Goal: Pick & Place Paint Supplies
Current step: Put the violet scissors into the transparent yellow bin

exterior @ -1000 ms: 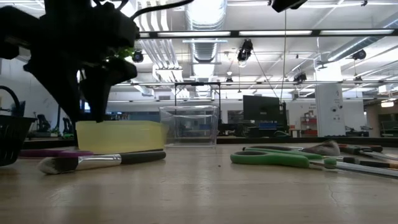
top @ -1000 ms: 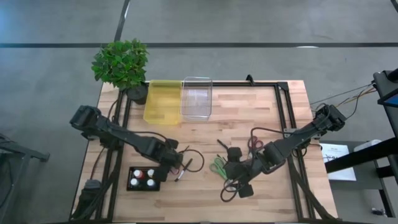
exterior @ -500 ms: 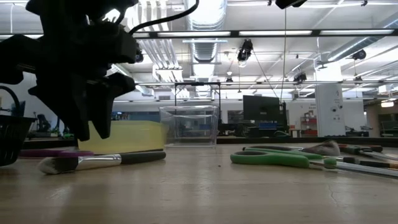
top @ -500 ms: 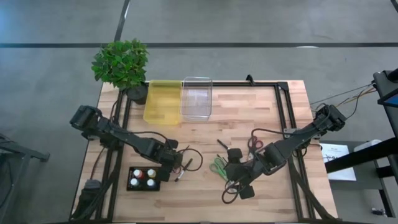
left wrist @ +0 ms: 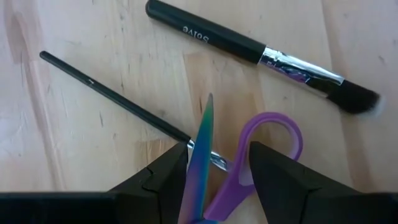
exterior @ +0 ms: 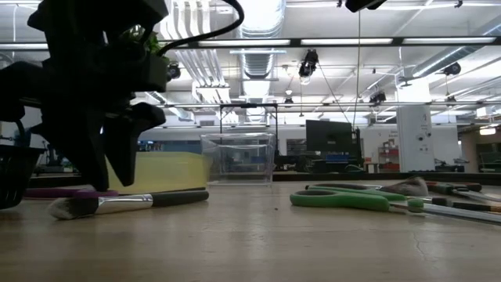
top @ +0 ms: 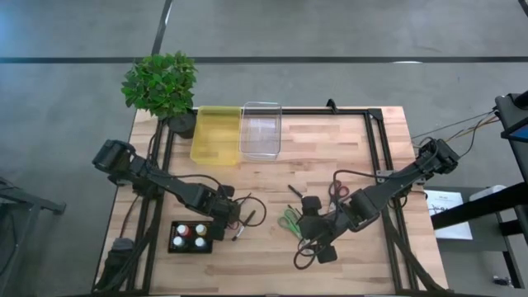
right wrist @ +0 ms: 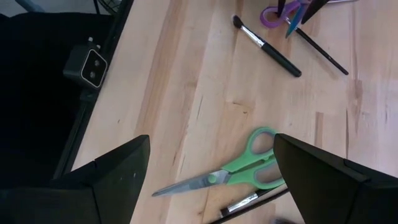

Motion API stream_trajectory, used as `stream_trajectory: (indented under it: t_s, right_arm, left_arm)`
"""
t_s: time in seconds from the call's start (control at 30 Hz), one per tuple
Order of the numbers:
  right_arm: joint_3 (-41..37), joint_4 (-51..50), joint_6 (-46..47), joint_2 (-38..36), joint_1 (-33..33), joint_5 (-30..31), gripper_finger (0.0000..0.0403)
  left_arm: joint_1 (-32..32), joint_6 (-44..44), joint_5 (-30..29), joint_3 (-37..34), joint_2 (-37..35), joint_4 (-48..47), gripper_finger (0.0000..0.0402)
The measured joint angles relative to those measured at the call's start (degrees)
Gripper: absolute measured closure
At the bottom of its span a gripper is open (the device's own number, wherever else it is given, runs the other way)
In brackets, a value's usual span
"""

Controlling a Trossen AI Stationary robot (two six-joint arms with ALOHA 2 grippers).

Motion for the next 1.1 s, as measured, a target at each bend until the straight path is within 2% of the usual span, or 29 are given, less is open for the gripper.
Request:
stream_trajectory:
  t_s: [0.3, 0.6, 0.7, 0.9, 1.1]
  right_arm:
    - [0.0, 0.0, 0.0, 0.0, 0.0, 0.0, 0.0062]
    - [0.0, -0.1, 0.0, 0.0, 0.0, 0.0, 0.0062]
    - [0.0, -0.1, 0.0, 0.0, 0.0, 0.0, 0.0062]
    - [0.0, -0.1, 0.0, 0.0, 0.1, 0.0, 0.0062]
    - [0.0, -0.1, 0.0, 0.0, 0.4, 0.0, 0.0062]
  left_arm:
    - [0.0, -2.0, 1.1, 0.0, 0.0, 0.8, 0.0217]
    - [0.0, -3.9, 1.5, 0.0, 0.0, 0.8, 0.0143]
    - [0.0, -3.8, 1.5, 0.0, 0.0, 0.5, 0.013]
    - [0.0, -3.8, 1.5, -0.6, 0.1, 1.2, 0.013]
    - [0.0, -4.9, 2.1, -4.6, 0.1, 5.8, 0.0151]
